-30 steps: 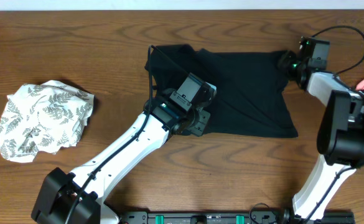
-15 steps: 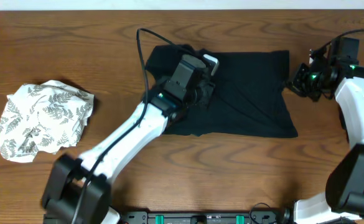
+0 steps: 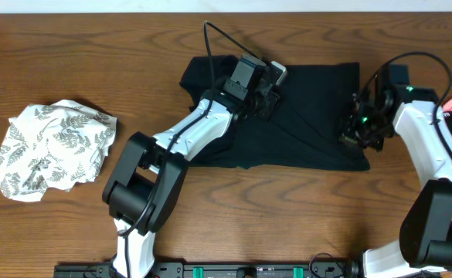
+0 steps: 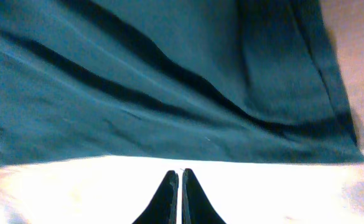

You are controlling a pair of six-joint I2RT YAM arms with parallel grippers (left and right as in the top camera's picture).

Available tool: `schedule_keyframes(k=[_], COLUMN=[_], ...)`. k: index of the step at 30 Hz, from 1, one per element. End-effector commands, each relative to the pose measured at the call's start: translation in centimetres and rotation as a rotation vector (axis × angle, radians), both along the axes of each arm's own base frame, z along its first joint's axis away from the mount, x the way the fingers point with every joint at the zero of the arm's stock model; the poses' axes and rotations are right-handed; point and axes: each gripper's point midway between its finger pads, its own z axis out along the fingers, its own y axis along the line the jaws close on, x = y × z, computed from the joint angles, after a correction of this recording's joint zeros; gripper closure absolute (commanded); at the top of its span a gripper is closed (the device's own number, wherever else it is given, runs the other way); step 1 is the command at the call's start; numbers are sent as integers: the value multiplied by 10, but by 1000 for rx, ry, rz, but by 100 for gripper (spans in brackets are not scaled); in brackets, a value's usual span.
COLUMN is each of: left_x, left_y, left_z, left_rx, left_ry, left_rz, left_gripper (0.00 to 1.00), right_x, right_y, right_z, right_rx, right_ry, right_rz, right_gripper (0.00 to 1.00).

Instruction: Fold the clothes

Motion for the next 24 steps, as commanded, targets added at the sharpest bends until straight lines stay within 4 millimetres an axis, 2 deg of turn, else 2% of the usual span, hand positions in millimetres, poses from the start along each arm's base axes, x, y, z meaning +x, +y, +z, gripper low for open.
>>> schedule_keyframes(k=[1, 7, 14, 18, 24], left_x=[4, 12, 10, 8, 6], left_y=[-13, -19, -18, -16, -15], left_z=[2, -11, -49, -65, -67], left_rx=[-28, -31, -1, 14, 19], left_ry=[-38, -82, -32, -5, 5], left_rz=[-72, -96, -96, -96, -96], left_gripper=[59, 60, 63, 64, 64], right_x=[-17, -17, -9, -25, -67], right_y=[-10, -8, -7, -18, -24], right_z=[-20, -45, -57, -65, -77], right_rx=[-72, -73, -70, -141, -186], right_ry=[47, 8, -48, 9, 149], right_rz=[7, -12, -28, -30, -25], right_gripper=[97, 98, 98, 99, 99])
